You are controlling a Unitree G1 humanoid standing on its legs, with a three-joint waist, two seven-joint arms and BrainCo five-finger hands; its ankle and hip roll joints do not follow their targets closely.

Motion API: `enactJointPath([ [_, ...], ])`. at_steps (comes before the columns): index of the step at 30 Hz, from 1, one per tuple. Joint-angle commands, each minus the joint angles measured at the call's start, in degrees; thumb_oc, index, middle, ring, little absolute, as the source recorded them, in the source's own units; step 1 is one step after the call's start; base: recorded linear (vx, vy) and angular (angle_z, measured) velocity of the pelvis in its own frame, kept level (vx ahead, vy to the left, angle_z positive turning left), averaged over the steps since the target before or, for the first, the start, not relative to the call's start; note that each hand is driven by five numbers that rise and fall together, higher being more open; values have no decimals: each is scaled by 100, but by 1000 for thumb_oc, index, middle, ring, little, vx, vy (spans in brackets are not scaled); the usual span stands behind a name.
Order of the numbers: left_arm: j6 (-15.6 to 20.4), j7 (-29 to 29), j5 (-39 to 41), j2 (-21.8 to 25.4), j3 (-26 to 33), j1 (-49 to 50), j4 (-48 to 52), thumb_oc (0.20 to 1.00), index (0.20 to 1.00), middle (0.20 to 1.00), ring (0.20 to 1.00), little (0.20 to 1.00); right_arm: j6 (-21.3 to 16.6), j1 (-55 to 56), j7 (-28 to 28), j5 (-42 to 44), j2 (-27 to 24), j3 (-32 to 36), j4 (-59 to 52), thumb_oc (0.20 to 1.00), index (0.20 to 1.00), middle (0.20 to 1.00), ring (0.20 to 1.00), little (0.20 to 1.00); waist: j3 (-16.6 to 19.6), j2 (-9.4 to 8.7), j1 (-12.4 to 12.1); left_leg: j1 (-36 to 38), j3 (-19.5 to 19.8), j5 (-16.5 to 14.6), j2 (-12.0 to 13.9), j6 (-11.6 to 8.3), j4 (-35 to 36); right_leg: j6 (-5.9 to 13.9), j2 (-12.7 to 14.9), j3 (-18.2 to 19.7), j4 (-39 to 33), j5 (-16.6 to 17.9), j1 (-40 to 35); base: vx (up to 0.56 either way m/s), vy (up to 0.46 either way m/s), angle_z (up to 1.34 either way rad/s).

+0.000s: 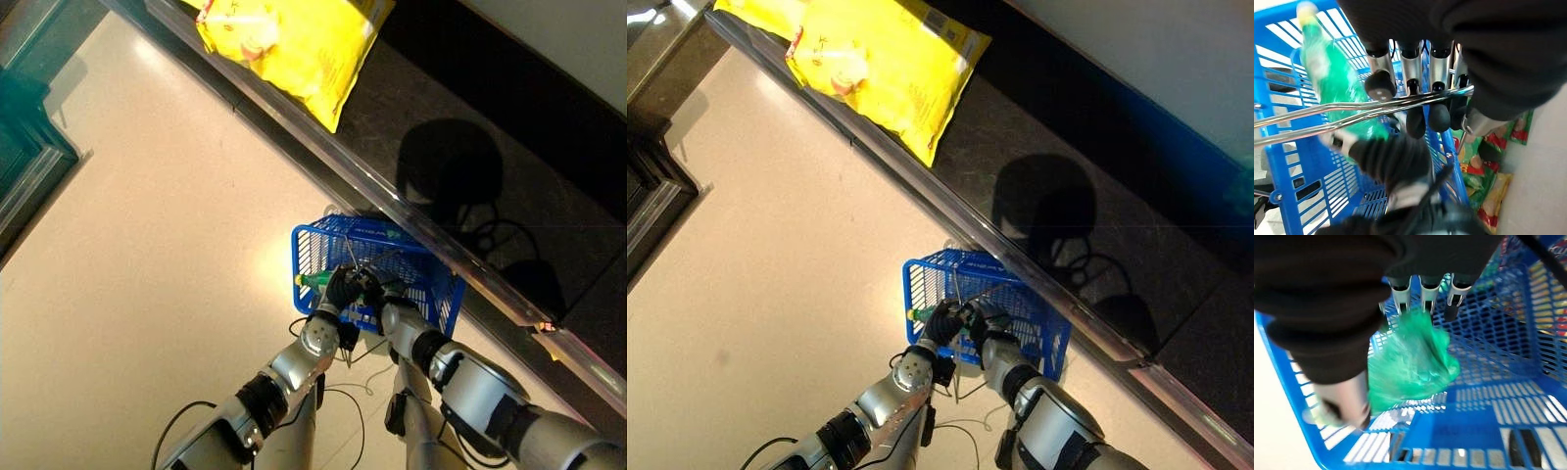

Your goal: Pick up the snacks into the basket

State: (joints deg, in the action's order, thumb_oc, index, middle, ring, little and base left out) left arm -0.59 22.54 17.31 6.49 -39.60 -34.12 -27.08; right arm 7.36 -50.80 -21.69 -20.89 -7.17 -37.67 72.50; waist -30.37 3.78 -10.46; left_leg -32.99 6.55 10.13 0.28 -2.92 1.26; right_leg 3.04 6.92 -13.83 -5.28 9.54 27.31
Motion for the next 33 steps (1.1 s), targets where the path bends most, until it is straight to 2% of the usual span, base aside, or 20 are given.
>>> enactJointPath([
  [1,454,-159,129,-318,-275,-224,912,200,200,200,200,200,-248,16,-101,721,156,377,29,1000,1000,1000,1000,1000,57,188,-28,-1,-95,-78,-250,-54,109,735,519,257,197,53,-20,6,21,3],
  [3,434,-149,135,-253,-137,-187,800,200,200,200,200,200,-414,342,-40,1216,147,535,-167,1000,1000,1000,1000,1000,57,120,29,110,-108,-93,-231,-53,129,736,513,269,202,19,-107,0,0,0],
  [8,388,-99,43,-131,110,-69,441,200,200,200,200,200,-663,942,131,1694,88,600,-505,1000,1000,1000,1000,1000,57,-5,174,335,-143,-129,-202,-56,164,730,499,285,227,-37,-277,0,0,0],
  [10,338,-6,-38,-37,377,75,-17,200,200,200,200,200,-784,1428,107,2136,-87,858,-723,1000,1000,1000,1000,1000,57,-138,322,561,-195,-168,-156,-61,194,707,445,346,264,-92,-417,0,0,0],
  [13,313,15,-69,-17,486,68,-255,200,200,200,200,200,-791,1530,131,2228,-153,954,-737,1000,1000,1000,1000,1000,57,-181,372,598,-206,-172,-149,-60,179,699,440,353,281,-98,-443,0,0,0],
  [16,189,156,-576,256,1041,177,-1139,200,200,200,200,200,-872,2074,202,2401,-378,1249,-821,1000,1000,1000,1000,1000,57,-418,551,1120,-280,-306,-84,-13,147,664,356,420,322,-169,-850,13,0,-7],
  [17,190,156,-576,257,1044,168,-1141,200,200,200,200,200,-871,2066,202,2401,-379,1250,-822,1000,1000,1000,1000,1000,57,-420,554,1101,-279,-295,-89,-11,141,666,361,420,322,-159,-835,47,45,-23],
  [18,60,312,-947,383,1298,257,-1672,200,200,200,200,200,-899,2326,215,2459,-400,1429,-902,1000,1000,1000,1000,1000,57,-576,635,1431,-361,-447,-86,70,65,671,345,507,341,-179,-1113,28,36,-24],
  [19,60,312,-947,384,1299,257,-1672,200,200,200,200,200,-899,2325,215,2459,-400,1429,-902,1000,1000,1000,1000,1000,57,-576,635,1429,-361,-447,-86,70,64,671,346,507,342,-179,-1112,59,75,-21],
  [21,-56,329,-1275,481,1494,448,-2270,200,200,200,200,200,-908,2631,229,2461,-426,1640,-946,1000,1000,1000,1000,1000,98,-686,686,1793,-453,-614,-103,139,-24,690,355,595,388,-223,-1438,92,108,-29],
  [24,-275,177,-1568,402,1914,813,-3455,200,200,200,200,200,-886,3113,268,2523,-449,2056,-924,1000,1000,1000,1000,1000,531,-750,842,2238,-612,-895,-228,266,-60,764,441,721,544,-302,-1706,171,186,-41],
  [26,-416,8,-1891,350,2149,1050,-4152,200,200,200,200,200,-913,3413,340,2741,-427,2362,-1072,1000,1000,1000,1000,1000,833,-729,993,2516,-729,-994,-322,348,9,863,545,850,728,-199,-1760,182,289,-23],
  [27,-510,-146,-2091,411,2451,1436,-4539,200,200,200,200,200,-948,3620,447,2834,-355,2559,-1153,1000,1000,1000,1000,1000,1119,-684,1049,2772,-954,-1027,-297,369,161,924,586,732,834,-111,-1737,140,258,-21],
  [28,-509,-147,-2093,411,2451,1444,-4538,200,200,200,200,200,-946,3629,446,2834,-355,2555,-1158,1000,1000,1000,1000,1000,1127,-683,1045,2777,-959,-1026,-295,368,170,924,583,737,835,-113,-1734,121,210,-39],
  [29,-559,-185,-2118,449,2613,1643,-4652,200,200,200,200,200,-968,3741,475,2822,-318,2581,-1285,1000,1000,1000,1000,1000,1222,-665,1041,2894,-1063,-1031,-266,374,226,923,571,566,939,-129,-1723,101,91,-85],
  [30,-534,-198,-2134,471,2715,1782,-4663,200,200,200,200,200,-1016,3878,512,2857,-305,2629,-1425,1000,1000,1000,1000,1000,1313,-596,1087,2983,-1077,-1005,-244,373,289,896,481,539,1126,-266,-1734,142,130,-81],
  [31,-509,-223,-2115,485,2778,1872,-4647,200,200,200,200,200,-1080,3966,514,2936,-271,2665,-1577,1000,1000,1000,1000,1000,1370,-541,1145,3057,-1064,-979,-236,385,318,836,265,667,1331,-449,-1739,150,116,-66],
  [33,-417,-361,-2306,577,2717,2060,-4559,200,200,200,200,200,-1177,4130,598,3106,-236,2687,-1778,1000,1000,1000,1000,1000,1547,-456,1233,3163,-977,-936,-289,410,374,681,-369,1172,1410,-808,-1699,151,91,-3],
])
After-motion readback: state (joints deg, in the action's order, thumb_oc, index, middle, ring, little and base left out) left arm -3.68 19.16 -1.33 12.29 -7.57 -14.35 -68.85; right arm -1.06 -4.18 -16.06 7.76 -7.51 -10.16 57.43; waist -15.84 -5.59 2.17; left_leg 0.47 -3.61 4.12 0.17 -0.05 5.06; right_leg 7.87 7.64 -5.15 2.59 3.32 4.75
